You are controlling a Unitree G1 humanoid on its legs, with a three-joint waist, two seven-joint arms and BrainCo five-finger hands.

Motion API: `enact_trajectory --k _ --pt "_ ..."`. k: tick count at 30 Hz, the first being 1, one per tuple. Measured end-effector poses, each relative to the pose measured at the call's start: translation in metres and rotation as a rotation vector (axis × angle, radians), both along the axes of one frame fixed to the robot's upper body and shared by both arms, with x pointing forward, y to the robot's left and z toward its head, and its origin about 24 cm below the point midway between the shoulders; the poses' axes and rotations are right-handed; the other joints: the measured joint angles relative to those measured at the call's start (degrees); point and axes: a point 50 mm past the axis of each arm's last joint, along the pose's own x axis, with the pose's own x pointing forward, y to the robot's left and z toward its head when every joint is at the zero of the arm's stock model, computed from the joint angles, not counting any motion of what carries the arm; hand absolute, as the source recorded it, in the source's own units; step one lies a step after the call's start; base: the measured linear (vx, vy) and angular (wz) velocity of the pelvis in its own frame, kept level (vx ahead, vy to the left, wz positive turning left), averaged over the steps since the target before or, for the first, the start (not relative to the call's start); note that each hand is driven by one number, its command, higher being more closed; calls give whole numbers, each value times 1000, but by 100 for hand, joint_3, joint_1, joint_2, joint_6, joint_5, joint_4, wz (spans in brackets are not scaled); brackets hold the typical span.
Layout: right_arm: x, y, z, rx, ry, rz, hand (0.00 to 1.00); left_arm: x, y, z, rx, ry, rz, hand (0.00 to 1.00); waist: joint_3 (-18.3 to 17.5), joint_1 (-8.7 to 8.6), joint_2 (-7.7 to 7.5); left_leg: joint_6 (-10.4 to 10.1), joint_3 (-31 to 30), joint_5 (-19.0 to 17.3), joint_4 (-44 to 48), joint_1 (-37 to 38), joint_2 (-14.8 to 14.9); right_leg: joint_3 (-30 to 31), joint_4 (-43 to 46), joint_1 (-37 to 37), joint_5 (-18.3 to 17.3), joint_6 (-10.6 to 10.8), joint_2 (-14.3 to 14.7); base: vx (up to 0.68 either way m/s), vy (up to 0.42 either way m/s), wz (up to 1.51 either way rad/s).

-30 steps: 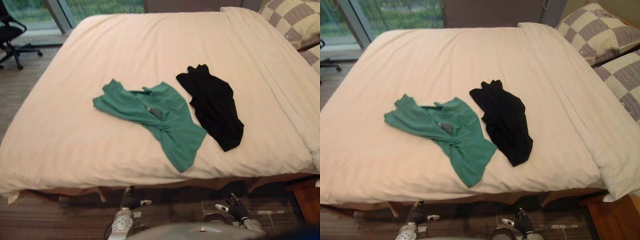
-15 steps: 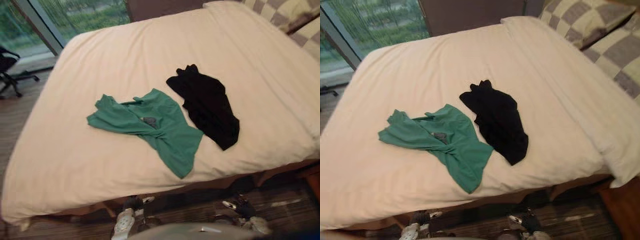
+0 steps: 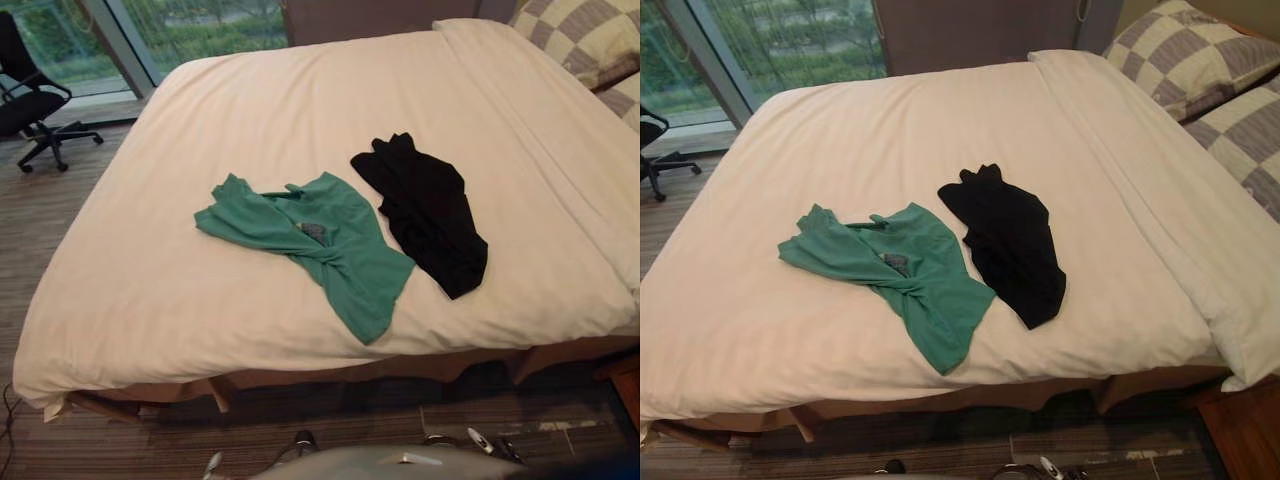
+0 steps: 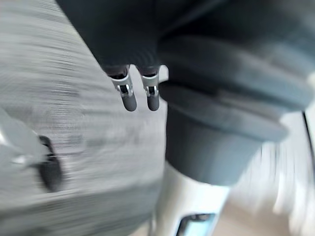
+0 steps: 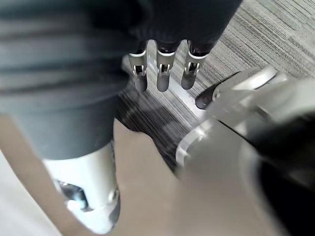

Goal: Tidy the bed and pick cloth on bed and put in laundry

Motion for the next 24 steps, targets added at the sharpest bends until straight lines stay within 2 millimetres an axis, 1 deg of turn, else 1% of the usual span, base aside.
enact_trajectory --k 1,3,4,5,6,7,8,9,10,11,12,13,14,15,16,17,18,19,20,21,22,24 --pt "0 -6 3 -20 -22 -35 0 -4 8 3 19 -5 86 0 -13 0 -14 -1 -51 -1 -1 -1 -2 -67 -26 53 -3 -2 -1 40 -18 28" --pt "2 -30 15 -109 -105 -145 0 -14 35 18 106 -32 315 0 -175 121 -48 -34 -63 -40 -3 -30 13 -138 -48 67 -33 -2 13 56 -17 15" --pt "4 -39 21 -147 -138 -176 0 -16 45 24 143 -36 376 0 -237 146 -66 -47 -65 -52 -3 -63 17 -159 -54 69 -44 -2 16 72 -18 11" --pt "9 -53 31 -209 -192 -208 0 -18 61 34 196 -46 445 0 -338 155 -99 -51 -78 -60 -4 -103 18 -204 -67 65 -54 -6 18 74 -16 11" --pt "19 -69 45 -287 -259 -219 0 -19 78 47 262 -65 498 0 -402 170 -123 -61 -81 -72 -4 -103 18 -221 -76 72 -57 -7 21 90 -17 8" --pt "27 -80 56 -340 -304 -219 0 -18 89 55 310 -83 509 0 -441 182 -148 -65 -84 -75 -4 -104 16 -228 -85 71 -58 -7 22 91 -10 4" --pt "41 -94 73 -417 -370 -206 0 -15 105 68 384 -111 508 0 -511 183 -154 -68 -103 -76 -2 -101 11 -242 -91 70 -57 -8 24 79 -13 8" --pt "57 -108 95 -508 -447 -178 0 -3 124 86 484 -149 461 0 -554 180 -189 -68 -136 -75 0 -110 8 -292 -91 81 -57 -8 26 71 -16 13" --pt "68 -114 110 -560 -491 -150 0 6 135 99 556 -161 412 0 -574 183 -218 -67 -166 -75 5 -122 5 -326 -92 93 -58 -9 28 47 -19 20" --pt "84 -121 132 -635 -556 -106 0 25 150 122 674 -186 304 0 -613 166 -270 -67 -211 -75 22 -153 4 -361 -93 92 -61 -14 34 30 -14 16" --pt "93 -123 148 -690 -603 -78 0 37 159 141 782 -193 208 0 -637 168 -308 -67 -217 -75 29 -167 5 -363 -92 78 -62 -17 37 34 -10 12" --pt "107 -126 177 -778 -682 -30 0 59 167 177 962 -197 52 0 -632 155 -309 -67 -241 -74 30 -193 7 -362 -77 52 -60 -21 35 29 -2 6" --pt "114 -126 198 -853 -729 19 0 78 168 204 1101 -192 -71 0 -645 147 -365 -67 -259 -74 31 -191 4 -363 -54 50 -59 -23 33 21 0 5" --pt "118 -125 215 -910 -767 61 0 93 166 229 1233 -183 -176 0 -645 115 -368 -67 -263 -74 32 -187 2 -360 -27 39 -59 -24 29 0 0 0" --pt "122 -123 230 -964 -808 113 0 110 159 255 1392 -153 -317 0 -650 65 -378 -66 -261 -74 33 -170 1 -345 6 30 -58 -26 25 12 6 -4" --pt "124 -119 239 -998 -827 161 0 125 148 271 1506 -118 -436 0 -657 -10 -389 -66 -251 -74 33 -148 -1 -317 30 29 -51 -34 24 7 11 -9" --pt "126 -118 242 -1012 -836 187 0 134 140 277 1561 -99 -502 0 -655 -55 -385 -65 -228 -74 34 -121 0 -282 48 26 -45 -43 23 -5 16 -27" --pt "128 -115 245 -1027 -833 240 0 149 129 282 1636 -36 -616 0 -636 -108 -358 -72 -151 -84 33 -28 4 -149 68 26 -39 -52 24 -19 14 -33" --pt "130 -113 246 -1033 -833 264 0 155 126 283 1665 -9 -662 0 -595 -142 -297 -76 -99 -98 33 10 7 -101 68 29 -39 -52 26 -43 10 -49" --pt "131 -111 246 -1043 -822 323 0 165 120 289 1733 44 -750 0 -581 -234 -298 -88 2 -115 33 88 17 12 68 20 -39 -52 35 -46 0 -34" --pt "131 -110 246 -1042 -822 334 0 168 119 290 1745 46 -765 0 -560 -249 -274 -93 32 -120 33 107 18 43 68 18 -39 -53 36 -71 2 -47" --pt "134 -106 247 -1044 -823 413 0 186 111 299 1813 36 -908 0 -476 -339 -161 -86 243 -144 32 218 23 292 70 -23 -39 -53 44 -79 2 -49"
